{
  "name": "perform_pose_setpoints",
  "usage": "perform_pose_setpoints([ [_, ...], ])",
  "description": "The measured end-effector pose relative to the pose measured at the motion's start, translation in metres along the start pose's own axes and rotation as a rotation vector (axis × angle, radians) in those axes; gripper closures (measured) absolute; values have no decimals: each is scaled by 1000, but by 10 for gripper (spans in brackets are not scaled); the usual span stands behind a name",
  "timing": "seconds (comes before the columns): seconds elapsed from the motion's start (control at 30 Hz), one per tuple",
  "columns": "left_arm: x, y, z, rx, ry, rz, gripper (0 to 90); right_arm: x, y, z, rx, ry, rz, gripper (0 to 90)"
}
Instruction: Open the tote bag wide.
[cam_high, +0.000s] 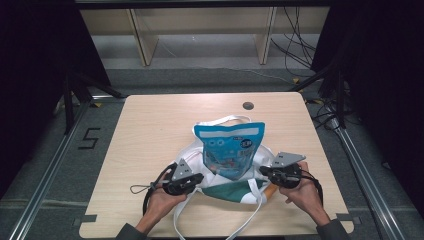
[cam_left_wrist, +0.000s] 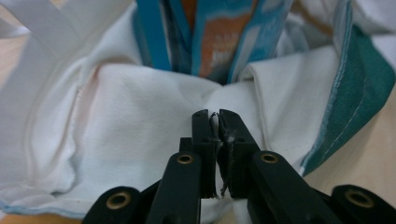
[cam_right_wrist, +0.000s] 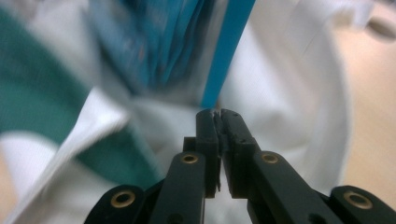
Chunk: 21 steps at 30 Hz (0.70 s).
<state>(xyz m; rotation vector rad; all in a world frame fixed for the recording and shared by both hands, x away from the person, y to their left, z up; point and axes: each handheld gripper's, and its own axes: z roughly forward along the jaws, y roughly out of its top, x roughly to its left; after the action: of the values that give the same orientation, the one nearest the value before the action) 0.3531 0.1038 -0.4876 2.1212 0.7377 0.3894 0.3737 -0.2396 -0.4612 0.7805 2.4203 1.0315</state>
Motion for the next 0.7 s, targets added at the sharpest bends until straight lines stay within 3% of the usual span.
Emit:
perform_pose_setpoints([
  [0.03,0,0,0,0,0,0,853,0,0,0,0,0,0,868],
  [0.13,4,5,3,-52,2,-58,863,-5,11,11,-43,-31,-6,871],
  [0.17,6,7,3,-76,-8,-80,864,-9,15,24,-22,-45,6,882],
  [0.2,6,9,4,-90,-11,-85,864,-9,15,24,-22,-45,6,882],
  [0.23,7,9,5,-65,-4,-64,867,-11,14,32,3,-51,7,890],
  [0.27,9,8,9,-34,18,-17,878,-15,9,49,56,-37,5,899],
  [0.3,11,-2,23,29,43,-11,879,-15,6,55,81,-29,20,900],
  [0.33,14,-9,28,58,40,0,878,-15,6,60,93,-34,23,900],
  [0.37,14,-9,28,58,40,0,879,-15,6,62,111,-25,37,900],
  [0.43,19,-15,31,44,23,-40,879,-16,6,64,112,-30,36,900],
  [0.5,19,-14,30,52,32,-1,880,-19,5,69,114,-25,56,900],
  [0.57,15,-14,31,52,50,-7,881,-21,6,70,115,-23,61,900],
  [0.6,16,-13,30,58,50,29,881,-22,6,70,113,-24,63,900],
  [0.7,14,-11,28,48,63,-4,874,-21,8,66,114,-16,73,894],
])
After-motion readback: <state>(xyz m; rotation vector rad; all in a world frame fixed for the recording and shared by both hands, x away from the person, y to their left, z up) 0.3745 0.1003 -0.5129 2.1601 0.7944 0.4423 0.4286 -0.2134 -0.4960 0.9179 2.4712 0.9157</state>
